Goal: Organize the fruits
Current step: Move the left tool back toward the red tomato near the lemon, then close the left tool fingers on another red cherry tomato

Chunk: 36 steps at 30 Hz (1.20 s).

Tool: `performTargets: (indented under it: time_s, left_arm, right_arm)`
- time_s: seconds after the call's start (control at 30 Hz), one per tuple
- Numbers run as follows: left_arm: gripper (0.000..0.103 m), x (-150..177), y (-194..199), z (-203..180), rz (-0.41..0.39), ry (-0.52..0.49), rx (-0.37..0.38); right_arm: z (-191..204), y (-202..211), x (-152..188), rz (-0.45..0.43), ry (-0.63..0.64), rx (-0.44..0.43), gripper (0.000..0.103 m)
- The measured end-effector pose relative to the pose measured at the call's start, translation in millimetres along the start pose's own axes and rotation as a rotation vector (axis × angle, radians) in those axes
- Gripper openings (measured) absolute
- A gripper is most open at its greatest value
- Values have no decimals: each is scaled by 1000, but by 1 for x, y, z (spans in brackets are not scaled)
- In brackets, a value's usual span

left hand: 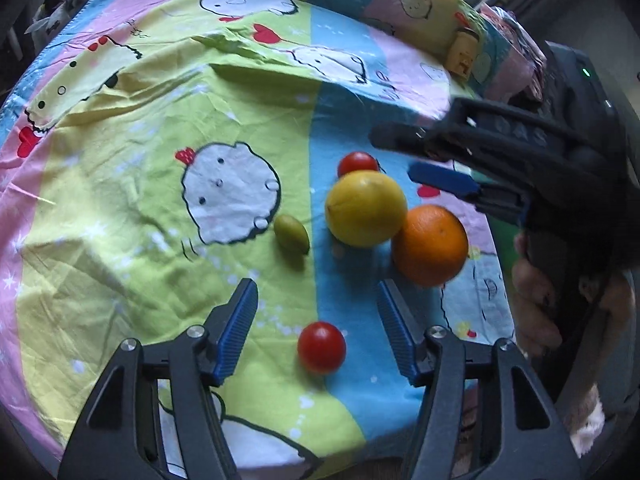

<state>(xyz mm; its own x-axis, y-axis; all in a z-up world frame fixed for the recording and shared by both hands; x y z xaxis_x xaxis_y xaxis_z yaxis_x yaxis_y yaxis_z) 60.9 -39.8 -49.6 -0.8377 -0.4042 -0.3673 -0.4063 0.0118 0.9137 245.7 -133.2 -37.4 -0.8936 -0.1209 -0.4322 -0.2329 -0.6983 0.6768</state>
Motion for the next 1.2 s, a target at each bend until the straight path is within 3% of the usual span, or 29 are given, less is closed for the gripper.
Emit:
performTargets:
  time_s: [0.1,0.3,0.53,0.67,0.97,1.1,1.2]
  left_arm:
    - [56,13,-4,-2,19,-30,-40]
    - [50,18,-16,-6,57,-38,-49]
    - [48,19,-14,-5,41,-32,-32]
    - [28,22,-14,-4,32,-36,-36]
    - [28,31,-5,-7,-13,-16,-11]
    - [28,25,3,-7,-53,-18,-33]
    - [28,21,8,-8,-69,-16,-36]
  right_arm:
    - [-1,-6,0,10,-3,20,57]
    - [-1,-20,-1,36,2,47,49]
    - [-4,-31,1,44,-11,55,42]
    - [-3,-31,1,32,-4,59,37]
    - [-5,-30,1,8,-18,39,33]
    - [-7,-26,0,-10,-27,37,32]
    - [-7,-20,-2,-32,-25,32,26]
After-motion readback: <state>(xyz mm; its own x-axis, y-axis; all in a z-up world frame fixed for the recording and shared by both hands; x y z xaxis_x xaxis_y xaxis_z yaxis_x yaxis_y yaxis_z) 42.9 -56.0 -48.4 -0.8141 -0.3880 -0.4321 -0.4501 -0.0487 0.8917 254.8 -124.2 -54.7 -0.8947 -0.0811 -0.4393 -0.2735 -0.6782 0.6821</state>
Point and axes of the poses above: each gripper's, at about its wrist camera, not at the fingertips, and y roughly against the way its jaws point, z to its left, x to its underside, the point moved 2 cm from there along -y, roughly the way its jaws point, and after that the axes turned 14 degrees about -x, right-handed, at the moved point
